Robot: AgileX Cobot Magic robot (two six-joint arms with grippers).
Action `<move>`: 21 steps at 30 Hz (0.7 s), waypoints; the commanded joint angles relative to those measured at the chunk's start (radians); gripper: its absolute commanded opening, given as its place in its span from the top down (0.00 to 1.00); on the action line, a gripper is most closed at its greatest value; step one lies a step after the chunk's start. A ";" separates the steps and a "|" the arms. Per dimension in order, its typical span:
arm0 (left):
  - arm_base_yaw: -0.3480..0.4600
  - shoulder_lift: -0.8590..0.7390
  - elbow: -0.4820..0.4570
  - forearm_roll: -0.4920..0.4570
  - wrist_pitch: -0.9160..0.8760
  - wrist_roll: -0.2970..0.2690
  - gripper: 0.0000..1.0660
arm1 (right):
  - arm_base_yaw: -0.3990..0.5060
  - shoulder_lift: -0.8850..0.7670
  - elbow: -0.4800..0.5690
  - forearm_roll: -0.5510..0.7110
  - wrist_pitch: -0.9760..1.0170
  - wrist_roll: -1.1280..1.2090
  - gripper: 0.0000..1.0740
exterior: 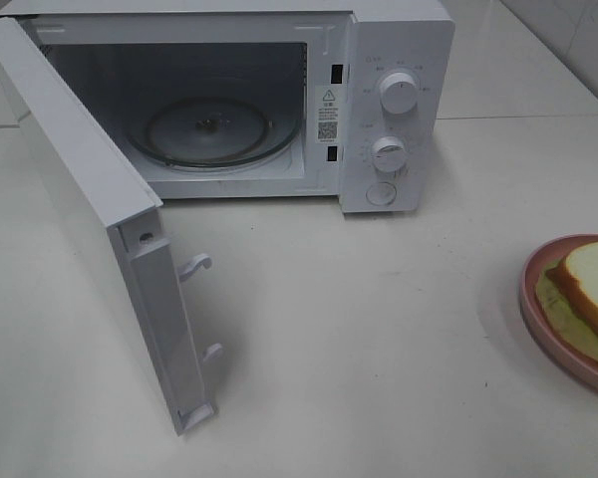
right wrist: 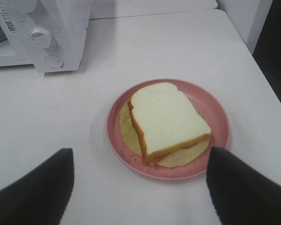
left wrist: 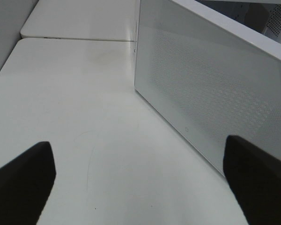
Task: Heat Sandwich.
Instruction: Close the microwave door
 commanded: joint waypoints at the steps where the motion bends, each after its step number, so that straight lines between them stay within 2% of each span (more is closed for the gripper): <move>1: 0.003 0.080 -0.003 0.001 -0.049 -0.001 0.28 | -0.006 -0.028 0.000 -0.004 -0.013 0.001 0.29; 3: 0.003 0.159 -0.003 0.010 -0.097 -0.001 0.42 | -0.006 -0.028 0.000 -0.004 -0.013 0.001 0.29; 4: 0.003 0.159 -0.003 0.010 -0.097 -0.001 0.42 | -0.006 -0.028 0.000 -0.004 -0.013 0.001 0.29; 5: 0.003 0.182 -0.003 0.012 -0.113 -0.001 0.48 | -0.006 -0.028 0.000 -0.005 -0.013 0.004 0.29; 6: 0.003 0.242 -0.002 0.013 -0.158 -0.001 0.58 | -0.006 -0.028 0.000 -0.005 -0.013 0.004 0.29; 8: 0.003 0.307 -0.002 0.013 -0.210 -0.002 0.70 | -0.006 -0.028 0.000 -0.005 -0.013 0.004 0.29; 9: 0.003 0.307 -0.002 0.013 -0.210 -0.002 0.70 | -0.006 -0.028 0.000 -0.005 -0.013 0.004 0.29; 10: 0.003 0.333 -0.002 0.015 -0.234 -0.002 0.74 | -0.006 -0.028 0.000 -0.005 -0.013 0.004 0.29; 11: 0.003 0.396 -0.002 0.015 -0.301 -0.002 0.88 | -0.006 -0.028 0.000 -0.005 -0.013 0.004 0.29; 13: 0.003 0.450 -0.002 0.015 -0.367 -0.002 1.00 | -0.006 -0.028 0.000 -0.005 -0.013 0.004 0.29; 18: 0.003 0.561 0.004 0.011 -0.503 0.000 1.00 | -0.006 -0.028 0.000 -0.005 -0.013 0.004 0.29; 21: 0.003 0.657 0.044 -0.006 -0.666 0.000 1.00 | -0.006 -0.028 0.000 -0.005 -0.013 0.004 0.29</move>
